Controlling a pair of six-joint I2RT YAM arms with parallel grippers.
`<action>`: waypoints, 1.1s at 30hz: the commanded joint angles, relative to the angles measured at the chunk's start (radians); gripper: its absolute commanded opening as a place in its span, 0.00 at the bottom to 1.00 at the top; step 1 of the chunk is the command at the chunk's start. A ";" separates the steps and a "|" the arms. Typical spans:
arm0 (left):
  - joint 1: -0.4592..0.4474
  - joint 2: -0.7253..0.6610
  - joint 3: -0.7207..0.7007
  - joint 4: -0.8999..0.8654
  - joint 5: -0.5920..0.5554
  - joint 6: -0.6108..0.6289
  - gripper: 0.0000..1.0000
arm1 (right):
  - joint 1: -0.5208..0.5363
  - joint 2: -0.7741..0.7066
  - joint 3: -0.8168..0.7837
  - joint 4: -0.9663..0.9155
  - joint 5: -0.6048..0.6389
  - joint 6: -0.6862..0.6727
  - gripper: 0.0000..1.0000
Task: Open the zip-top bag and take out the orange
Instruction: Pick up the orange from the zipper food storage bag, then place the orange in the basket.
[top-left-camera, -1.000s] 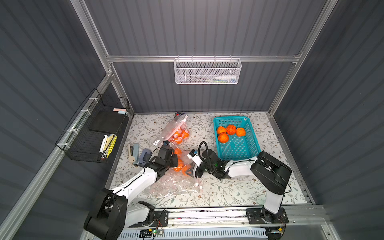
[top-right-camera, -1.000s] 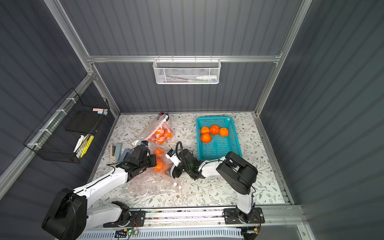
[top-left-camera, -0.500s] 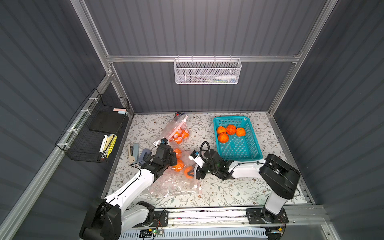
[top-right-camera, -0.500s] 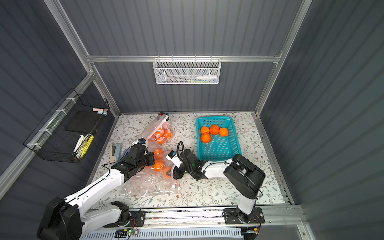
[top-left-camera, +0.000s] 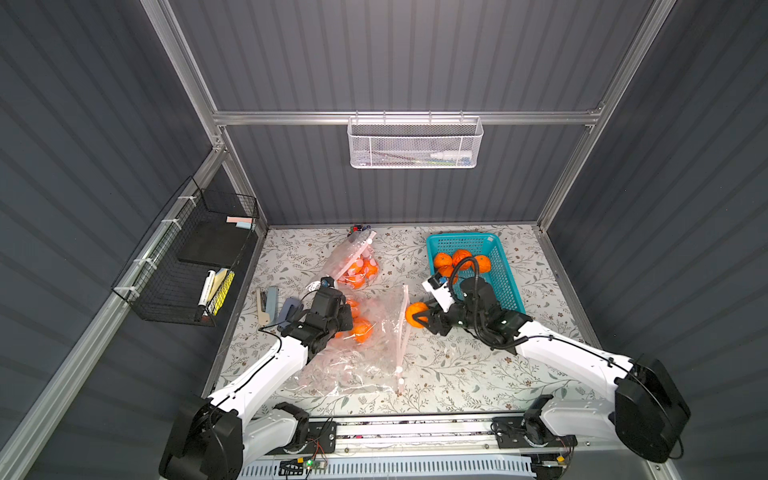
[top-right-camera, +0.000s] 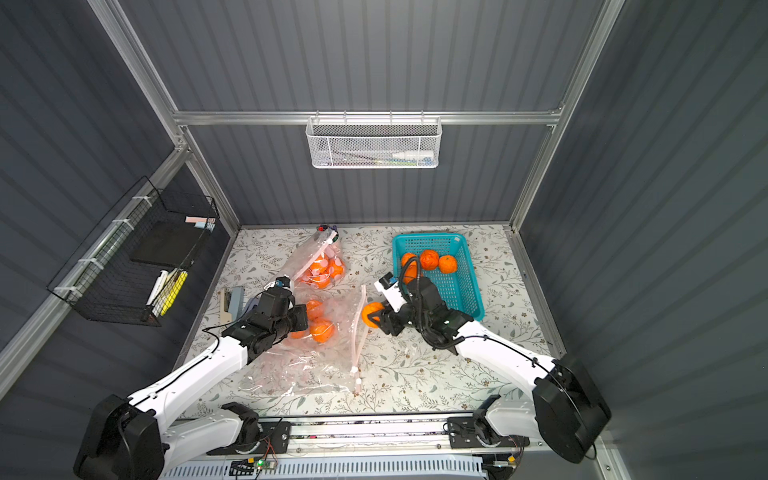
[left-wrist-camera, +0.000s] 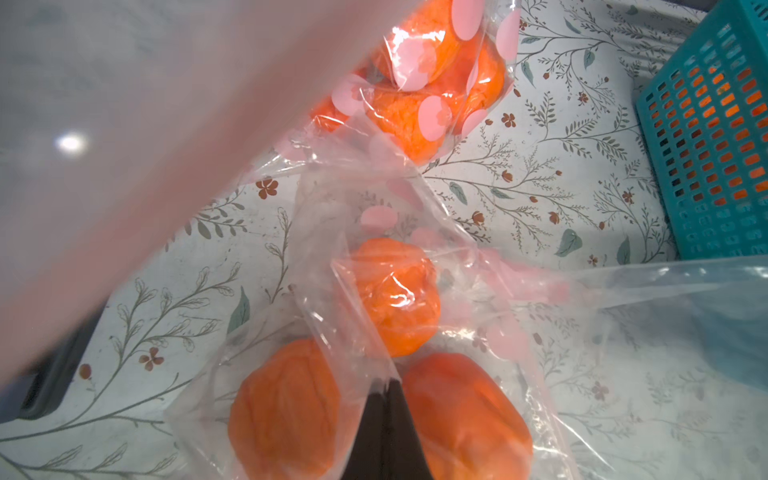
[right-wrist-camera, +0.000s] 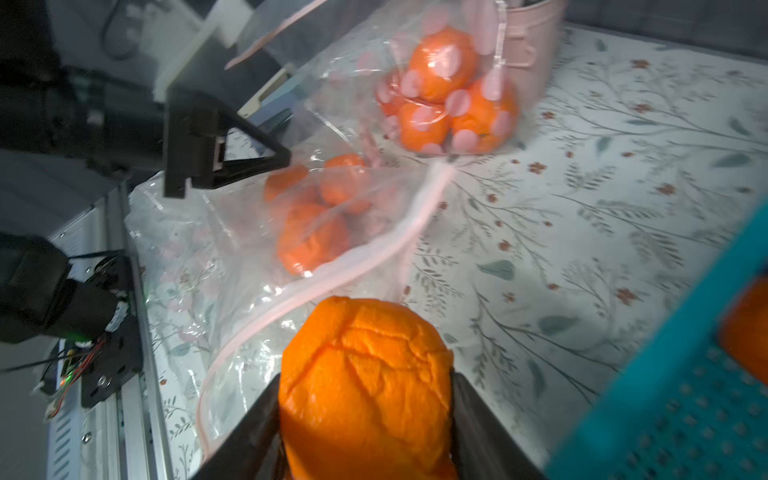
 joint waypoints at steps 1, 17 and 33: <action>0.006 -0.006 0.022 -0.016 -0.006 0.018 0.00 | -0.093 -0.031 0.019 -0.072 0.081 0.053 0.44; 0.006 -0.025 0.024 -0.023 -0.009 0.023 0.00 | -0.454 0.422 0.286 -0.096 0.245 0.341 0.44; 0.006 -0.005 0.024 -0.008 0.018 0.025 0.00 | -0.474 0.607 0.397 -0.023 0.206 0.344 0.66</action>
